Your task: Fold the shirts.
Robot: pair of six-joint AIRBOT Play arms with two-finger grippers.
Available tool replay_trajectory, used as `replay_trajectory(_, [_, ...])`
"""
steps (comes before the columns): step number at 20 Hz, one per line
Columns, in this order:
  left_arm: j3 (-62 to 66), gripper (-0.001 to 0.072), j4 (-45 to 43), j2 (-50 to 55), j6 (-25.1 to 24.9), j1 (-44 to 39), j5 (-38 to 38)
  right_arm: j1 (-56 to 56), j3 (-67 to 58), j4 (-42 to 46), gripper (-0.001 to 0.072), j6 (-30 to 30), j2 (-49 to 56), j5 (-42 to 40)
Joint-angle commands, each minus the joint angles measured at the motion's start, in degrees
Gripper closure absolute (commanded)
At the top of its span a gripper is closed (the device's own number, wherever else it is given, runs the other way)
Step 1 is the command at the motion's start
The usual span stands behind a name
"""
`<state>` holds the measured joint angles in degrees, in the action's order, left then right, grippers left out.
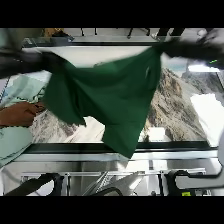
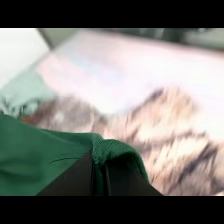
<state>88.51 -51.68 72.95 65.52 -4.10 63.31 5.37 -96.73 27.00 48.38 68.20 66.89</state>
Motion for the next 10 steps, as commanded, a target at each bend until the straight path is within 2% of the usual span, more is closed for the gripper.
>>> replay_trajectory(1, [-5.33,0.0691,0.15,15.37,-4.20,-1.99,-4.68,-2.36,5.31,3.32,0.0691,0.50,15.02,-2.73])
replay_trajectory(3, [-2.58,0.0680,0.20,23.12,-4.15,-0.28,-5.35,-2.29,5.66,2.54,0.0665,0.61,22.05,-6.45])
replay_trajectory(4, [0.44,0.0334,0.35,26.58,-3.78,0.96,-4.31,-2.14,5.60,1.66,0.0518,1.20,24.13,-7.91])
replay_trajectory(5, [3.89,-0.0001,0.35,29.18,-2.36,2.32,-2.99,-1.77,5.38,1.05,0.0449,1.14,25.20,-8.35])
replay_trajectory(7, [11.34,0.0000,0.31,32.11,0.66,5.40,1.49,-0.28,5.35,1.31,0.0435,0.98,24.02,-7.82])
replay_trajectory(8, [14.49,0.0001,0.31,32.44,2.49,7.13,3.98,1.11,5.38,1.46,0.0359,1.16,22.25,-6.23])
replay_trajectory(9, [16.59,0.0001,0.26,32.04,4.02,8.79,6.56,2.91,5.38,1.53,0.0326,2.01,19.98,-4.00])
replay_trajectory(10, [17.90,0.0001,0.28,31.50,4.72,10.36,9.46,4.76,5.40,1.57,0.0326,3.06,17.75,-1.60])
